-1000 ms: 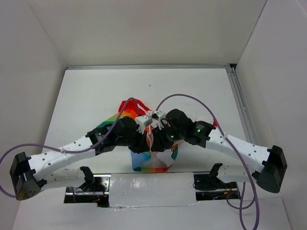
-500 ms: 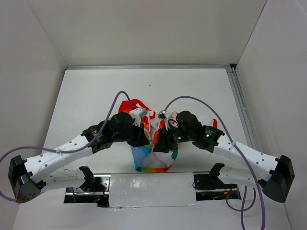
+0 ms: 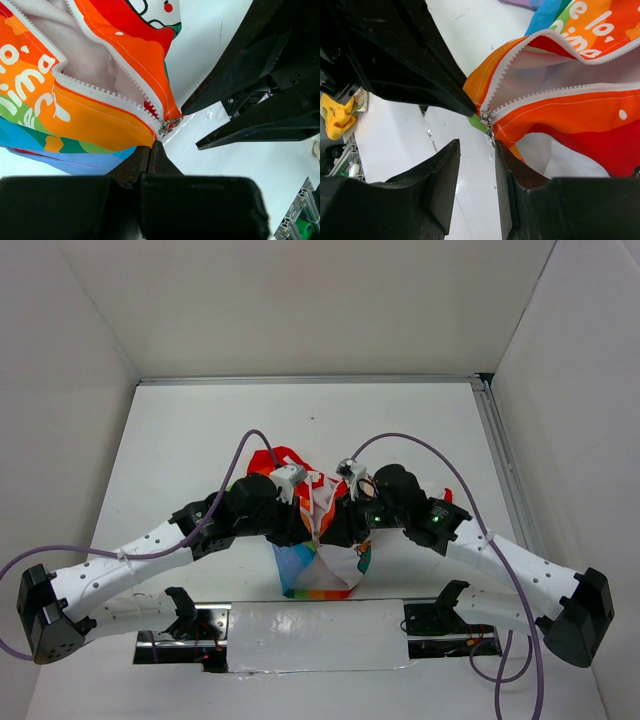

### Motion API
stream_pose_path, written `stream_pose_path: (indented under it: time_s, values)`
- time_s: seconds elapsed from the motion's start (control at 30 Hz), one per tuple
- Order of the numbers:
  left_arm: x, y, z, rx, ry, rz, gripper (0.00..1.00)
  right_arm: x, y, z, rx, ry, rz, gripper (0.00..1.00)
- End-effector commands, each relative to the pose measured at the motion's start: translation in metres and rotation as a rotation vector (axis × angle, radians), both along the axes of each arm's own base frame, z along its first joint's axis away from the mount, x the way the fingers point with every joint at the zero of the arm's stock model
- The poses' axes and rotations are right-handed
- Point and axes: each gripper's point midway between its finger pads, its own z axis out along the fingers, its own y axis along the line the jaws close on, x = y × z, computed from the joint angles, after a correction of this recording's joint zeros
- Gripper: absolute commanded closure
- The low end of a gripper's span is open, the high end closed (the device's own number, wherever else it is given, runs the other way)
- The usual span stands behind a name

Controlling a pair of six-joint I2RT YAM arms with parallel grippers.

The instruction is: Zip up the jacket

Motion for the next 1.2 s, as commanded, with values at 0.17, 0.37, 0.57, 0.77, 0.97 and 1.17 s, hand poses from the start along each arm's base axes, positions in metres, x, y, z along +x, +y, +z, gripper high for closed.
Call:
stream_pose_path:
  time_s: [0.17,0.37,0.57,0.77,0.97,1.17]
  values:
    - [0.004,-0.009,0.032,-0.090,-0.048,-0.003,1.00,0.013,0.009,0.012,0.053,-0.032,0.001,0.58]
    - [0.005,-0.009,0.035,-0.097,-0.052,-0.003,1.00,0.009,0.010,0.008,0.053,-0.021,0.021,0.58]
    - [0.007,-0.009,0.036,-0.098,-0.049,0.018,1.00,0.001,0.009,0.004,0.058,0.007,0.049,0.62]
    - [0.007,-0.008,0.041,-0.116,-0.063,0.021,1.00,0.000,0.007,-0.004,0.052,0.013,0.040,0.62]
    - [0.004,-0.010,0.042,-0.121,-0.058,0.004,1.00,0.002,0.012,0.003,0.083,0.012,0.046,0.66]
    - [0.003,-0.012,0.038,-0.124,-0.045,-0.009,1.00,0.004,0.016,0.009,0.107,0.018,0.031,0.77]
